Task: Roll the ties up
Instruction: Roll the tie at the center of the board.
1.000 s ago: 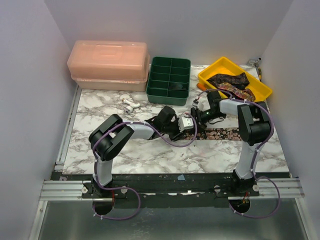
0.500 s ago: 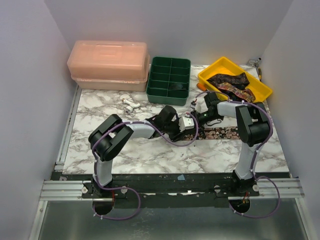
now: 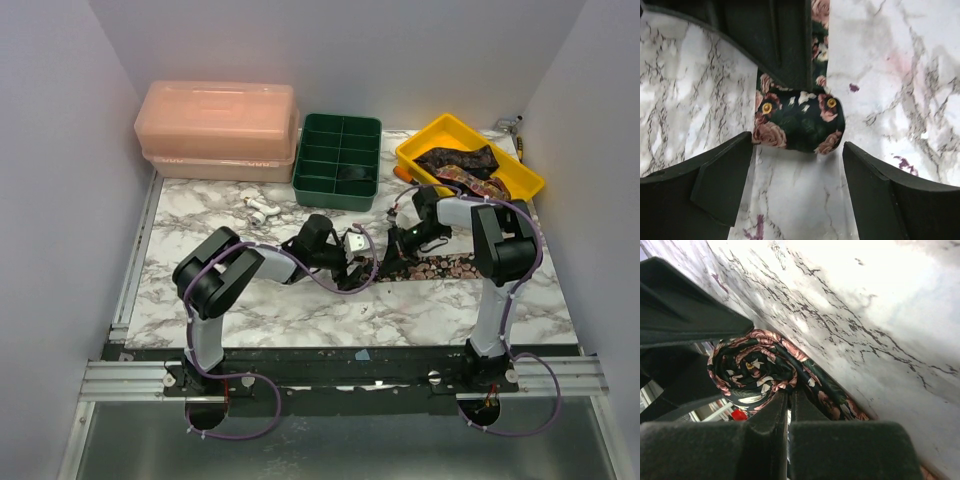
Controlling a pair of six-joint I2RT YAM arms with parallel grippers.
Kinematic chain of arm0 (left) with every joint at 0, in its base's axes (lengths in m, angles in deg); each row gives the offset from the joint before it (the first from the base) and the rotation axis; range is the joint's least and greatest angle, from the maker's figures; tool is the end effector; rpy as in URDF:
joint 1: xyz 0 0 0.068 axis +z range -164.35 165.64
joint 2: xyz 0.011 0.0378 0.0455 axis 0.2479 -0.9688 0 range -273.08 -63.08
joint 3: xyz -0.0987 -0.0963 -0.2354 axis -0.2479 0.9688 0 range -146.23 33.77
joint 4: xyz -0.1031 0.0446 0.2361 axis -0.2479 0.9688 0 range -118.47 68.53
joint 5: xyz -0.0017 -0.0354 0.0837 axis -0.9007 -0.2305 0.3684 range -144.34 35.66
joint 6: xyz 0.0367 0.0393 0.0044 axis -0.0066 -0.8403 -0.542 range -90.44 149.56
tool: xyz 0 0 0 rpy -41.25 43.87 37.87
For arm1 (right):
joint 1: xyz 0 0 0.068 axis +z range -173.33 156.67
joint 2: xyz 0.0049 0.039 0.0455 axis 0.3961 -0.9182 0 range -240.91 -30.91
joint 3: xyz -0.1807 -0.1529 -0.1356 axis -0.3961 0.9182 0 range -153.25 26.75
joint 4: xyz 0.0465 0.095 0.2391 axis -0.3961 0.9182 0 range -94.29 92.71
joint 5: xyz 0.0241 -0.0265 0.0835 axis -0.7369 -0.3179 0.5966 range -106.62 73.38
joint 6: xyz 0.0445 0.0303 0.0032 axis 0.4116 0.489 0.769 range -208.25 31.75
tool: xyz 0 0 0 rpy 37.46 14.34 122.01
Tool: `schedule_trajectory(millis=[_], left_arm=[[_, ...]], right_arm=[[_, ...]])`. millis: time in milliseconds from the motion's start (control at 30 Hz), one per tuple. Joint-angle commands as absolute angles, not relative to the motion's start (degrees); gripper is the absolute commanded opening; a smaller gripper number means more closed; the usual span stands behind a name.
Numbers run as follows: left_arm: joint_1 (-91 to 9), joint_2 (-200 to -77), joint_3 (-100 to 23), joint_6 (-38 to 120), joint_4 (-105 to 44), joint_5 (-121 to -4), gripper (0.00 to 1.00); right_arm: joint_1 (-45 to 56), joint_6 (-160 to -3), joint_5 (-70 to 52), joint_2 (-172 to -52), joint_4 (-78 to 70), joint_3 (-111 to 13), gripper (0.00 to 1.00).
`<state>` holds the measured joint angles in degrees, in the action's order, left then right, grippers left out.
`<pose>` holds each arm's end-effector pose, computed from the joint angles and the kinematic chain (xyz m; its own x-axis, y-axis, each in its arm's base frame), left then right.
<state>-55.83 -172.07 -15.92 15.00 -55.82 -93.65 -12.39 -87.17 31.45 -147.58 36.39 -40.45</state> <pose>0.2613 -0.2612 0.1294 -0.1536 0.3954 -0.9056 0.9855 0.1284 -0.1111 0.3317 0.0911 0.1045 -0.9840 -0.1775 0.0167 -0.1064 0.6599 0.7438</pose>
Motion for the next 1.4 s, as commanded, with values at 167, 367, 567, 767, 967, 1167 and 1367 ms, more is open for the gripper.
schedule_trajectory(millis=[167,367,567,767,967,1167,1367], left_arm=[[-58.4,-180.1,-16.6,24.2,-80.2,-97.4,0.76],[-59.2,-182.7,-17.5,21.8,-75.1,-93.5,0.38],[-59.1,-177.9,-16.3,15.5,-57.4,-85.4,0.27],[-59.3,-177.2,-18.7,11.1,-43.8,-82.4,0.27],[-59.3,-177.7,-21.9,10.0,-38.2,-81.5,0.29],[-59.4,-177.8,-23.2,9.6,-36.6,-82.4,0.3],[-59.5,-177.6,-23.4,9.6,-36.5,-83.9,0.34]], right_arm=[[-11.0,-92.8,9.2,-154.8,35.7,-43.2,0.0],[-10.7,-93.3,12.1,-154.6,36.2,-44.7,0.01],[-11.9,-95.7,18.6,-149.2,40.2,-48.3,0.21],[-13.9,-95.0,32.8,-142.4,43.6,-46.0,0.54],[-12.2,-85.7,39.7,-139.6,34.1,-39.9,0.66],[-10.7,-82.3,36.1,-143.4,29.6,-41.3,0.52],[-11.6,-85.5,28.1,-145.5,33.6,-41.5,0.01]])
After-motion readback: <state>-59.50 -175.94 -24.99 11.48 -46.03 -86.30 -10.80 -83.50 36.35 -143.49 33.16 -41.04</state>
